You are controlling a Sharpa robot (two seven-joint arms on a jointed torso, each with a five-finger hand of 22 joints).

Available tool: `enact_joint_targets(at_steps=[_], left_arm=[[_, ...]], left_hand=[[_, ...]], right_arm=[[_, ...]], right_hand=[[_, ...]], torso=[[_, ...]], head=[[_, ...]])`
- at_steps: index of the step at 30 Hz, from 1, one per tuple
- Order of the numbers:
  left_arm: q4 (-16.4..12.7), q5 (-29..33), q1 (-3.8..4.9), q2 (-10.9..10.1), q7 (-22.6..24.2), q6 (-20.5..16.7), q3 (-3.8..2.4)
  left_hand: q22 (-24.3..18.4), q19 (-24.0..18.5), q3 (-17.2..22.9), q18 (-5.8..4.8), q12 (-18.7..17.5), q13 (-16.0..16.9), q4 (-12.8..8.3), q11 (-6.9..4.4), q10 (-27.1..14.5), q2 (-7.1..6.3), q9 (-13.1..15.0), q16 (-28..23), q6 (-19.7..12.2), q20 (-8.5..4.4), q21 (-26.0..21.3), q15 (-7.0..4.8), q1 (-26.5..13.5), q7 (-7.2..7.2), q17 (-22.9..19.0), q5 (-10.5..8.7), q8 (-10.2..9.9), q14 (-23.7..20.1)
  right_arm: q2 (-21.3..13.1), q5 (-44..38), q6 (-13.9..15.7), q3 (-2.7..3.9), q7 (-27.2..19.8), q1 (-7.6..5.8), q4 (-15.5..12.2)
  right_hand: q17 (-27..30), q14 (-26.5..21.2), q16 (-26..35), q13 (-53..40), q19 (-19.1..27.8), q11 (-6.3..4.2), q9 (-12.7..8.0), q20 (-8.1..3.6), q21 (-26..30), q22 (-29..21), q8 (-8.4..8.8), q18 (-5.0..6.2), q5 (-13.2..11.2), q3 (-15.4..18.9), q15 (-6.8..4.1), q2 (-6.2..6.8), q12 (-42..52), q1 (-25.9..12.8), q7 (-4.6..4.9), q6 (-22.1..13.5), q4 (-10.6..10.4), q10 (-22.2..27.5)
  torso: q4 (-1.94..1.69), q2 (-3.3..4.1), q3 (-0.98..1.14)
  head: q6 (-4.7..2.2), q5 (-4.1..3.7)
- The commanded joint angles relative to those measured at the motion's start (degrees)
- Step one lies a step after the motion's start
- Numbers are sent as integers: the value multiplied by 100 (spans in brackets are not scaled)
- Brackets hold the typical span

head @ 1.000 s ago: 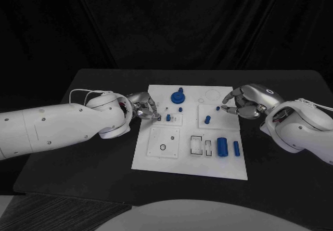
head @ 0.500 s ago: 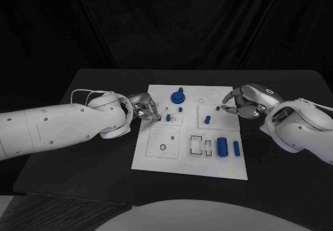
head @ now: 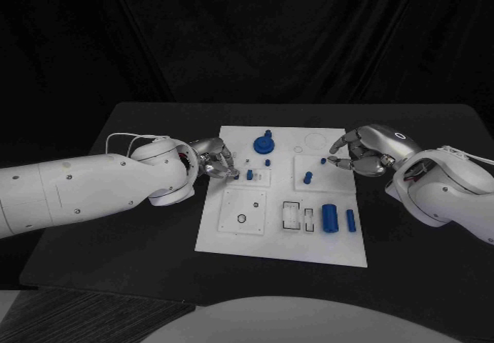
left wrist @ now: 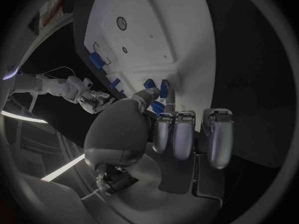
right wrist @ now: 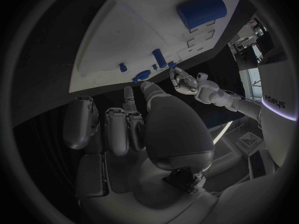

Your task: Assemble the parts on the task board

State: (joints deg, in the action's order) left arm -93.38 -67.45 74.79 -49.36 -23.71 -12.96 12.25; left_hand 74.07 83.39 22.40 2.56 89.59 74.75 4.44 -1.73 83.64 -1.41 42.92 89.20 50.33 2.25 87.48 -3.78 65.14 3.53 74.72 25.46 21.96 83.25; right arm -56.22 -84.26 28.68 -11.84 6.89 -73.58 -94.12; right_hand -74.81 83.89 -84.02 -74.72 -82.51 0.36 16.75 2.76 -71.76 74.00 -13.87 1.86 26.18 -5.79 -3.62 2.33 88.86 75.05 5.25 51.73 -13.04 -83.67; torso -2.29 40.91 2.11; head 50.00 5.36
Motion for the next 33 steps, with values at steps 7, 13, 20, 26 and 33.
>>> enact_joint_targets(at_steps=[7,13,20,26,33], left_arm=[[11,-187,-20,34,132,-79,-4],[21,-207,-49,46,111,-55,-4],[26,-212,-86,35,75,-26,-4],[25,-213,-103,25,61,-32,-4],[26,-214,-109,31,90,-68,-4]], left_hand=[[1469,440,342,-162,41,1525,103,-62,636,162,501,80,686,-34,-101,-90,-38,-218,1528,-32,779,675],[1470,443,297,-163,41,1525,121,-81,636,146,615,80,662,-53,-98,-107,-27,-241,1528,-90,927,675],[1472,450,233,-164,41,1525,164,-123,636,135,921,80,611,-88,-95,-144,-6,-294,1528,-104,1287,675],[1480,466,202,-170,41,1525,201,-180,636,140,1365,80,572,-134,-75,-193,20,-365,1528,-87,1758,675],[1484,474,230,-173,41,1525,203,-202,636,170,1479,80,580,-151,-63,-211,43,-390,1528,-28,1871,675]], right_arm=[[-4,-8,95,4,70,3,-8],[-6,-8,92,4,75,3,-8],[-8,-8,86,4,80,3,-8],[-3,-8,83,3,81,4,-3],[6,-8,72,3,82,4,6]], right_hand=[[-480,404,95,-1528,-38,20,-73,12,127,1053,-69,227,110,-215,28,-20,114,163,17,42,8,-633],[-480,404,95,-1528,-38,20,-73,12,127,1053,-69,227,110,-215,28,-20,114,163,17,42,8,-633],[-478,403,97,-1528,-37,18,-78,12,133,1052,-61,228,112,-216,27,-14,114,165,21,27,12,-633],[-478,403,97,-1528,-37,18,-78,12,133,1052,-61,228,112,-216,27,-14,114,165,21,27,12,-633],[-478,403,97,-1528,-37,18,-78,12,133,1052,-61,228,112,-216,27,-14,114,165,21,27,12,-633]], torso=[[-1,-3,2],[2,0,1],[3,1,1],[0,1,0],[-1,0,1]], head=[[0,-2],[0,-3],[0,0],[0,4],[0,5]])
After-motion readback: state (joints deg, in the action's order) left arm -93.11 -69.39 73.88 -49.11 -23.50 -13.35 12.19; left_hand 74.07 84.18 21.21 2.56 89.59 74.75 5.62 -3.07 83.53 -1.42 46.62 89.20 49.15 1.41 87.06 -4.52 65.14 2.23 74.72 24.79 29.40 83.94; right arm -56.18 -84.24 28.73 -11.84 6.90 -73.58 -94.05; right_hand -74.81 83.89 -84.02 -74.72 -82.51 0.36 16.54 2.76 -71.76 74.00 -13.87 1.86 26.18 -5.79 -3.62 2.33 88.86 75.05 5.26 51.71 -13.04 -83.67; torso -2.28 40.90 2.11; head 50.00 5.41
